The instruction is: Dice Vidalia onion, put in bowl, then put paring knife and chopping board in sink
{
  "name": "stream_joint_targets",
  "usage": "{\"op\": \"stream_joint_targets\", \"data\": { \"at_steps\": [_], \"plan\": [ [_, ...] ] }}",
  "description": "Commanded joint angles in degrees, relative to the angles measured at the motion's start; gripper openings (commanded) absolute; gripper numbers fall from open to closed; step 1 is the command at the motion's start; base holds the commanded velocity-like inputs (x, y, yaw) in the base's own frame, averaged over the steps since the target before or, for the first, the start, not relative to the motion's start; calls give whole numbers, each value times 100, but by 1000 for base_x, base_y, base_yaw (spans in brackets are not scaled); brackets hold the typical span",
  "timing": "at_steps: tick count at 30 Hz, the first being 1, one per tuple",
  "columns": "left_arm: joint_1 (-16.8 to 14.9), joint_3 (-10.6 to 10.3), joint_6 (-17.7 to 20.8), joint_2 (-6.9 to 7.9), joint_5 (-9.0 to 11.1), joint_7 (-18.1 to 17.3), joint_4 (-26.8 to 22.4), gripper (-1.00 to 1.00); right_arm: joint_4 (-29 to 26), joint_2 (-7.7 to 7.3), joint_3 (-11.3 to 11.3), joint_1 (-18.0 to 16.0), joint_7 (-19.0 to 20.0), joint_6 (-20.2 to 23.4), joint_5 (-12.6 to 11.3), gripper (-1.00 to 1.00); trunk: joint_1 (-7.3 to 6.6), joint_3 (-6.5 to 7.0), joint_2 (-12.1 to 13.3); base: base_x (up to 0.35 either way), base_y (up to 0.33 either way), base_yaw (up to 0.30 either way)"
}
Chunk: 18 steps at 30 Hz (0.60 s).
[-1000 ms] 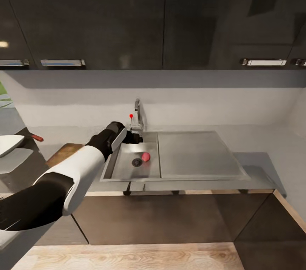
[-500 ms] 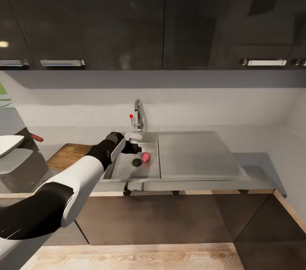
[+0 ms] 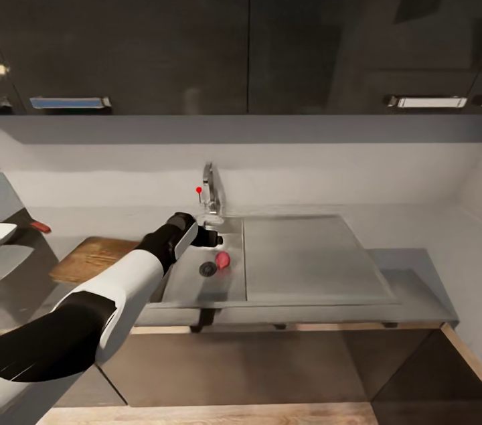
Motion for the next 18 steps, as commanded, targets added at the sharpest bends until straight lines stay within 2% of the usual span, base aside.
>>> {"op": "stream_joint_targets", "data": {
  "at_steps": [1,18],
  "plan": [
    [-1,-39,21,4,32,8,-5,100,-5,-7,22,0,5,-14,-61,100,6,-11,-11,243,-97,0],
    [36,-141,21,-3,37,8,-3,100,-3,-7,22,0,5,-8,-61,100,6,-11,-11,183,-16,0]
  ]
}}
